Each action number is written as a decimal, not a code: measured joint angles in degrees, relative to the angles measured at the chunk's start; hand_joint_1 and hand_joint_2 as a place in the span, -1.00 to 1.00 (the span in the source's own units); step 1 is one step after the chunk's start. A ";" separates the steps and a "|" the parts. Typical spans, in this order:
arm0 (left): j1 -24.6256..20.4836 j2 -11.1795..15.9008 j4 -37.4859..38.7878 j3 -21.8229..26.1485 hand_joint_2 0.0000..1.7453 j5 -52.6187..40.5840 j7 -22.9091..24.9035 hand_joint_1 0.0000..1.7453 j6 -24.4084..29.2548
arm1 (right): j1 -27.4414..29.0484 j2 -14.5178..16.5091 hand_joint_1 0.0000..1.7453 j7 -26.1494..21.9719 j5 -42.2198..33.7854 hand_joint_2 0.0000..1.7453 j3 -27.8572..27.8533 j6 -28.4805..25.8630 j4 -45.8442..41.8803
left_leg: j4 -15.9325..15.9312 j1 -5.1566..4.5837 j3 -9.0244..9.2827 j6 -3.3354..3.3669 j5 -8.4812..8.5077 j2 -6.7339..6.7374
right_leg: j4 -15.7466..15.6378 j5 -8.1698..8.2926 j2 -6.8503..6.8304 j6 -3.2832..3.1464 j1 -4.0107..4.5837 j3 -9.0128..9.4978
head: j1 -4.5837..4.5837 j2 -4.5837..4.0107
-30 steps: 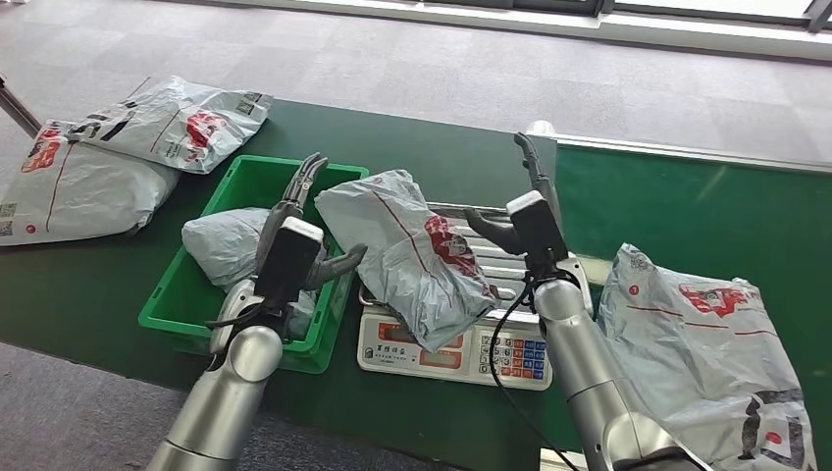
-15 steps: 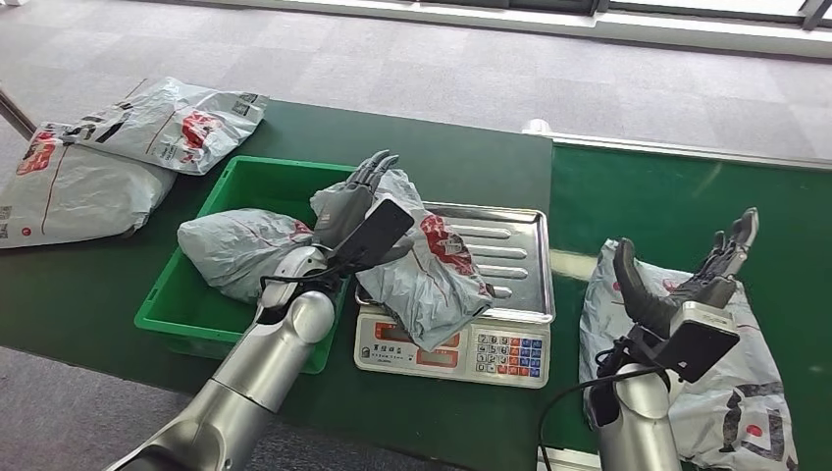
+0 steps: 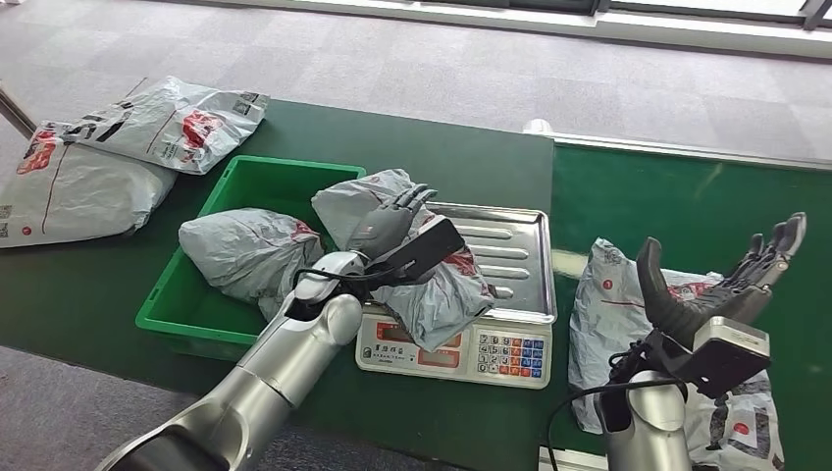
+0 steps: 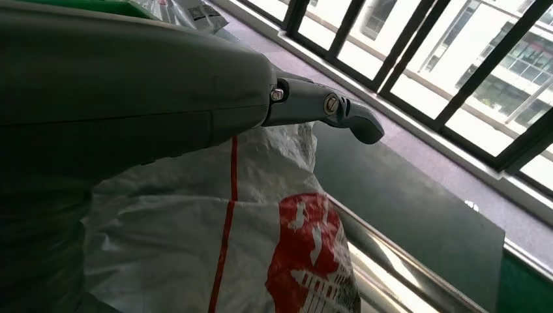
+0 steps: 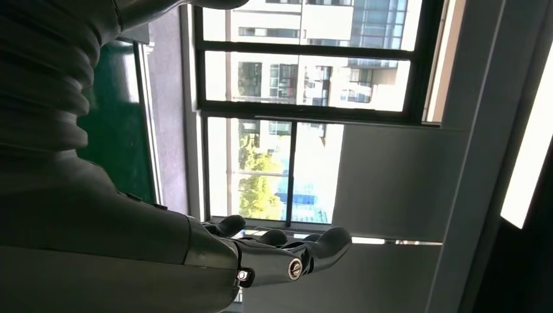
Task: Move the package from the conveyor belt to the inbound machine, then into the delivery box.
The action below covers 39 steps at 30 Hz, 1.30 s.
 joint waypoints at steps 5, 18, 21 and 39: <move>-2.20 -1.45 6.59 -9.72 1.00 4.35 6.29 1.00 -8.77 | 0.28 1.26 -1.00 0.57 2.03 1.00 -0.01 0.53 -2.24 | -0.01 -0.02 0.03 0.03 -0.02 0.02 | 0.00 -0.01 -0.01 0.02 -0.02 0.05 | 0.00 0.00; -6.88 -1.84 15.79 -18.06 1.00 4.73 5.38 1.00 -7.70 | -1.03 2.28 -1.00 4.59 5.43 1.00 -2.92 8.12 -0.95 | -0.04 -0.02 0.55 0.12 -0.08 -0.11 | 0.00 -0.11 -0.08 0.18 -0.03 0.67 | 0.00 0.00; -7.08 -1.67 16.21 -17.03 1.00 3.56 4.37 1.00 -5.86 | -1.14 2.29 -1.00 4.63 5.68 1.00 -3.60 8.84 -0.34 | -0.04 -0.02 0.57 0.10 -0.07 -0.10 | 0.00 -0.10 -0.07 0.17 -0.02 0.66 | 0.00 0.00; -4.42 7.00 -4.19 4.73 1.00 3.10 -1.22 1.00 12.56 | 4.41 2.27 -1.00 4.20 4.59 1.00 -6.37 8.40 -1.61 | -0.10 0.05 0.35 0.02 -0.02 -0.03 | 0.01 -0.12 -0.01 0.11 0.06 0.36 | 0.00 0.00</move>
